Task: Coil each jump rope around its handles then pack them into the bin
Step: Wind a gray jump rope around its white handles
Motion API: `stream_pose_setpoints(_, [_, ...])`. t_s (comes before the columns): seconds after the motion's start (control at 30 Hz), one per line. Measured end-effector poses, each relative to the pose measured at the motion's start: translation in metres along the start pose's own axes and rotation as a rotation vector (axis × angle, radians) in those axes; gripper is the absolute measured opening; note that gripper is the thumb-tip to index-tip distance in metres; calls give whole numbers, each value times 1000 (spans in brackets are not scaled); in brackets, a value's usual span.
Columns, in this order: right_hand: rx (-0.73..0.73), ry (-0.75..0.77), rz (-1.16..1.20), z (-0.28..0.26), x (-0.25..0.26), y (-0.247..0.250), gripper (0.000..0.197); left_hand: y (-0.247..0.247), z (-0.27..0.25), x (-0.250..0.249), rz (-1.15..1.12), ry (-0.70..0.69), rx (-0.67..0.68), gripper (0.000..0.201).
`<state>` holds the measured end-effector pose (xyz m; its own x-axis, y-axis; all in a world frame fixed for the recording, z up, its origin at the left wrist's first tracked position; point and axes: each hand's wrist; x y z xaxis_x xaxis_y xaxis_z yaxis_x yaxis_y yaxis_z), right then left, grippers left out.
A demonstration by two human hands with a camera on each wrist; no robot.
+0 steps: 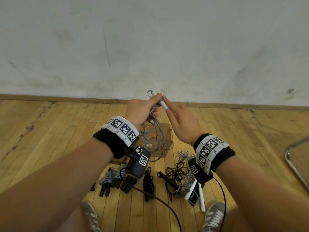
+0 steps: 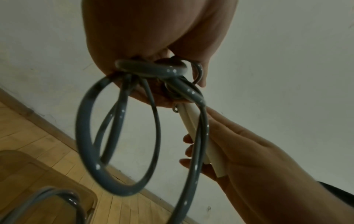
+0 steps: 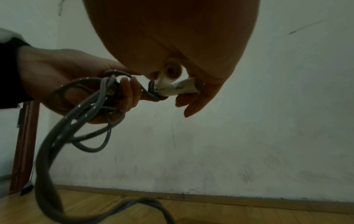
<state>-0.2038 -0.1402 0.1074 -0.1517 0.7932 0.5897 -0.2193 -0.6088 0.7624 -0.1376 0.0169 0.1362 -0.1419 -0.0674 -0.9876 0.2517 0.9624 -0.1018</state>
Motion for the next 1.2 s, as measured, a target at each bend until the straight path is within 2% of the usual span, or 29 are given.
stream_pose_setpoints(0.1, [-9, 50, 46, -2, 5, 6, 57, 0, -1, 1, 41, -51, -22, 55])
stream_pose_setpoints(0.23, [-19, -69, 312, 0, 8, 12, 75, 2, -1, -2, 111, -99, 48, 44])
stream_pose_setpoints(0.3, [40, -136, 452, 0, 9, 14, 67, 0, -1, -2, 81, -86, 102, 40])
stream_pose_setpoints(0.43, [177, -223, 751, -3, 15, 17, 37, -1, -3, -6, 88, -75, 164, 37])
stream_pose_setpoints(0.57, [108, -167, 734, 1, 12, 29, 39, 0, -5, -8, 227, -25, 300, 39])
stream_pose_setpoints(0.63, [55, -145, 735, 4, 8, 35, 39, -1, -9, -6, 354, -49, 388, 33])
stream_pose_setpoints(0.7, [34, -143, 724, 5, 6, 38, 44, -1, -10, -3, 394, -90, 413, 27])
stream_pose_setpoints(0.83, [47, -144, 631, 5, 3, 37, 46, 0, -7, -3, 453, -109, 398, 20])
stream_pose_setpoints(1.0, [18, -189, 533, 7, -3, 34, 62, 2, -1, -2, 352, -120, 298, 24])
stream_pose_setpoints(1.2, [-2, -183, 458, 9, -3, 28, 57, -2, 0, -1, 251, -107, 188, 18])
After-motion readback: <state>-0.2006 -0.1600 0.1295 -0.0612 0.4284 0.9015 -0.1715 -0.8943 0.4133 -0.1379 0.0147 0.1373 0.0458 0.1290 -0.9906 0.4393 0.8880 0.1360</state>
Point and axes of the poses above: each hand's wrist, its own z-axis towards the middle knuckle, its own y-axis out of the back of the hand, x = y × z, and after that the axes turned 4 degrees about x, right-handed
